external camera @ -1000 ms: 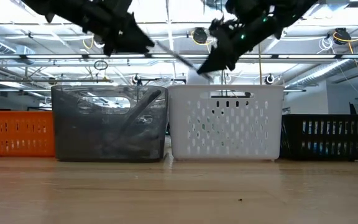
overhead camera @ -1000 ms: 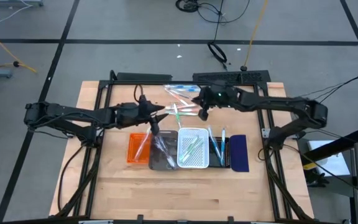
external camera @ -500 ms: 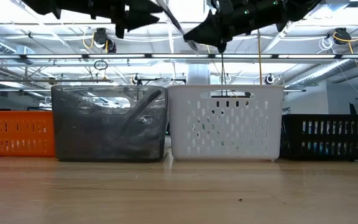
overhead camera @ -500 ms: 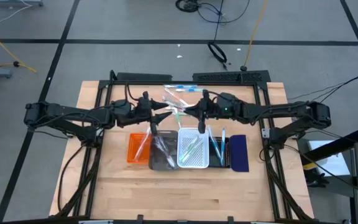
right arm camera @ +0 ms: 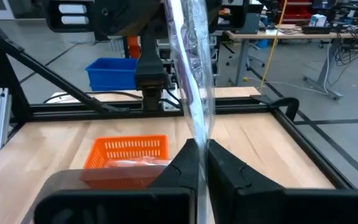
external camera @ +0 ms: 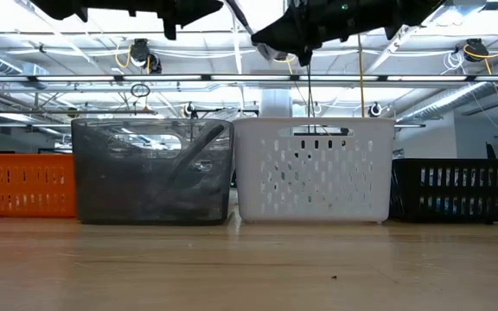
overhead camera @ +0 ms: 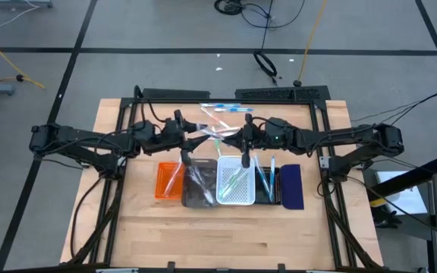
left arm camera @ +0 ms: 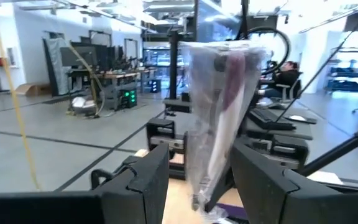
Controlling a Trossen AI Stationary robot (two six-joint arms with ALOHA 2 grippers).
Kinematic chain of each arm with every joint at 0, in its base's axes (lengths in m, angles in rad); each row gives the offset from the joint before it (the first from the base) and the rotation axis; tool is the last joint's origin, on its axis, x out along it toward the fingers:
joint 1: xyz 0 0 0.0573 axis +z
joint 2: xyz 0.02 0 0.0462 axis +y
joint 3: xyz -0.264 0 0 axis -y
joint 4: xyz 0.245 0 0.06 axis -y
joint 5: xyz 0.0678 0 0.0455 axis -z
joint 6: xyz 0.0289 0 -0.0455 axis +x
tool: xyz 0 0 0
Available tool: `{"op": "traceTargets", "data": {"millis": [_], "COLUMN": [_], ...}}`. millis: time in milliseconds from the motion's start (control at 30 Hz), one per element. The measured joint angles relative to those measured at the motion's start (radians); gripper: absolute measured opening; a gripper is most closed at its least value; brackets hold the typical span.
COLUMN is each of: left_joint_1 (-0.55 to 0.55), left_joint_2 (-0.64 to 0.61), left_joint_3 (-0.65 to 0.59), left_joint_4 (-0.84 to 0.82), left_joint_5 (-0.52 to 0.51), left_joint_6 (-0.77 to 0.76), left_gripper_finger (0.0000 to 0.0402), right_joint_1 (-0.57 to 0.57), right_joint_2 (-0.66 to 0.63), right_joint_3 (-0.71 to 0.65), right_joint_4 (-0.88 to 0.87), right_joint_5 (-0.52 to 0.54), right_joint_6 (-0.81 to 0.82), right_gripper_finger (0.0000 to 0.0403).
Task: Pick & Place Toothbrushes
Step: Put the purple toothbrush into the left black bin
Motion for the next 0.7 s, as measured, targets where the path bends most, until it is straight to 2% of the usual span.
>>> {"op": "traceTargets", "data": {"millis": [167,233,367,700], "left_joint_1": [0.000,0.000,0.000,0.000], "left_joint_2": [0.000,0.000,0.000,0.000], "left_joint_3": [0.000,0.000,0.000,0.000], "left_joint_4": [0.014,0.013,0.009,-0.022], "left_joint_5": [0.028,0.035,0.061,0.066], "left_joint_6": [-0.017,-0.018,-0.005,-0.005], "left_gripper_finger": [0.0156,0.0122,0.0022,0.0008], "right_joint_1": [0.000,0.000,0.000,-0.005], "right_joint_2": [0.016,0.013,0.021,0.020], "right_joint_3": [0.000,0.001,0.001,0.001], "right_joint_4": [0.006,0.011,0.005,-0.034], "right_joint_5": [0.000,0.000,-0.001,-0.003], "right_joint_6": [0.010,0.011,0.011,0.010], "right_gripper_finger": [0.0003,0.0003,0.0003,0.0031]}}
